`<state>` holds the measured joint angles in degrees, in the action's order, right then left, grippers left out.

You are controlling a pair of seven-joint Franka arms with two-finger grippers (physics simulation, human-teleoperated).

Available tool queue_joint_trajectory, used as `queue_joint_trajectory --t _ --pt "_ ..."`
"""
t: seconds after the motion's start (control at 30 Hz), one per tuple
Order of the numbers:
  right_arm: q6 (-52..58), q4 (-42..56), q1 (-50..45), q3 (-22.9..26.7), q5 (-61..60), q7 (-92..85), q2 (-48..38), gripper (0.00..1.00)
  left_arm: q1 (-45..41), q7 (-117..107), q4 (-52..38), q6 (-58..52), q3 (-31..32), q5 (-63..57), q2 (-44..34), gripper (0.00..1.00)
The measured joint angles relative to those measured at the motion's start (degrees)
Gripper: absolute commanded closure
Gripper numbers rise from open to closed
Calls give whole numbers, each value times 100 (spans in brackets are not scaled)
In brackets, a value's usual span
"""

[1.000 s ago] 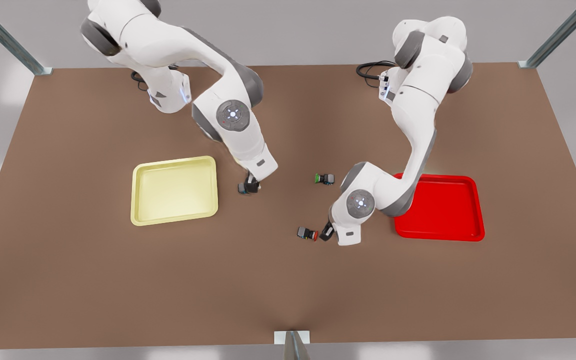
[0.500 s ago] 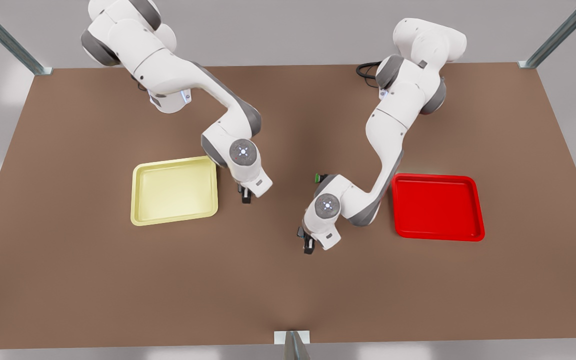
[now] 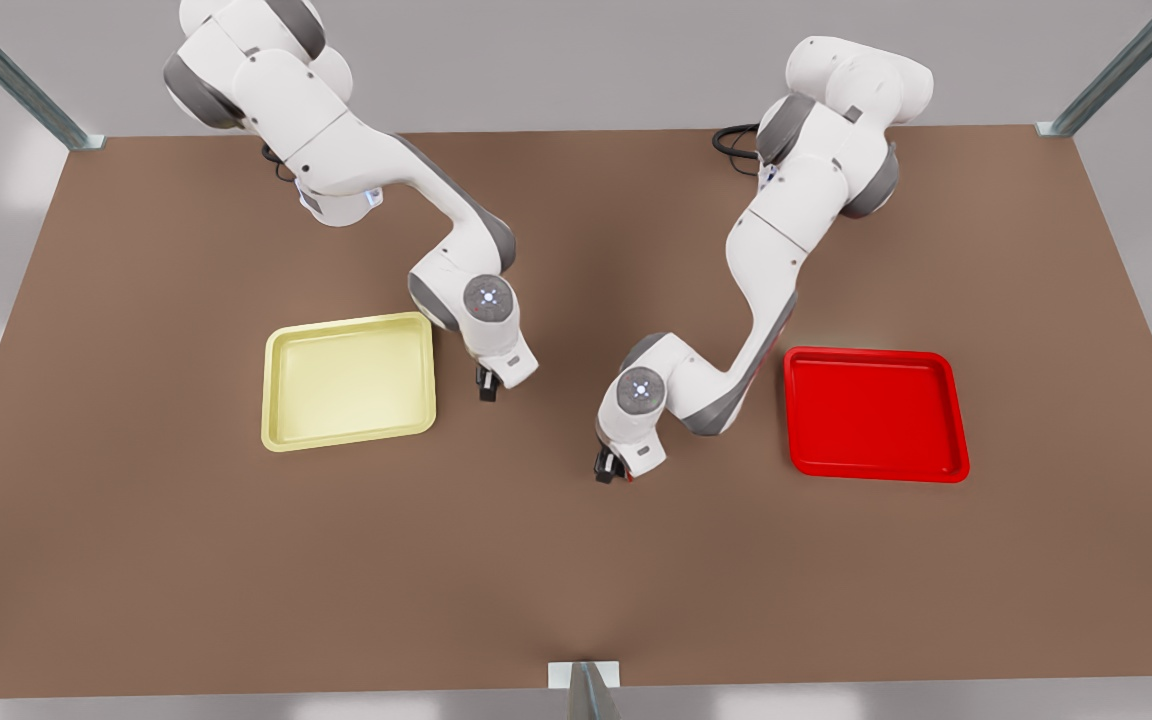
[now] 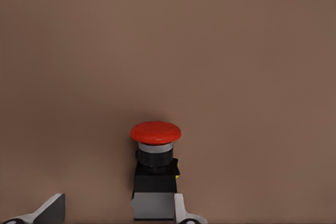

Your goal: Place the switches on the corresponding trays according to their colors

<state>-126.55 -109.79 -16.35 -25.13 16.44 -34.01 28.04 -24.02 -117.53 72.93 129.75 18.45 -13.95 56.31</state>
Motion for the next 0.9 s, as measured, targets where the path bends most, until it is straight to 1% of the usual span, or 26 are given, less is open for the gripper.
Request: queue_joint_trajectory --t 0.1,0.2,0.3,0.33,0.37,0.47,0.53,0.63,0.8,0.9 --pt "-321 -255 -8 9 212 -10 -92 0 -38 -6 -174 6 1 -20 107 0" --pt "-310 -358 -17 9 228 104 -158 0 68 203 -179 -41 18 -141 -101 0" --pt "-296 -366 -53 9 289 578 -165 0 76 1064 -236 -36 36 -349 -94 1" --pt "-340 -392 -31 9 428 588 -118 0 140 1511 -201 -75 27 -387 -108 3" --pt "-365 -394 -14 9 538 581 -52 0 160 2005 -93 -114 36 -403 -199 3" --pt "-412 -341 -17 9 641 580 103 0 395 3947 897 -125 27 -286 -794 2" --pt "-501 -299 -29 9 646 588 204 0 432 4546 1199 -84 36 -151 -933 3" --pt "-728 -269 -14 9 650 581 419 0 429 4595 1186 168 114 17 -857 4" --pt "-748 -288 18 17 729 580 459 0 416 5039 1145 131 106 91 -843 4" --pt "-748 -297 18 88 773 580 466 0 363 5574 1144 132 80 87 -797 2"
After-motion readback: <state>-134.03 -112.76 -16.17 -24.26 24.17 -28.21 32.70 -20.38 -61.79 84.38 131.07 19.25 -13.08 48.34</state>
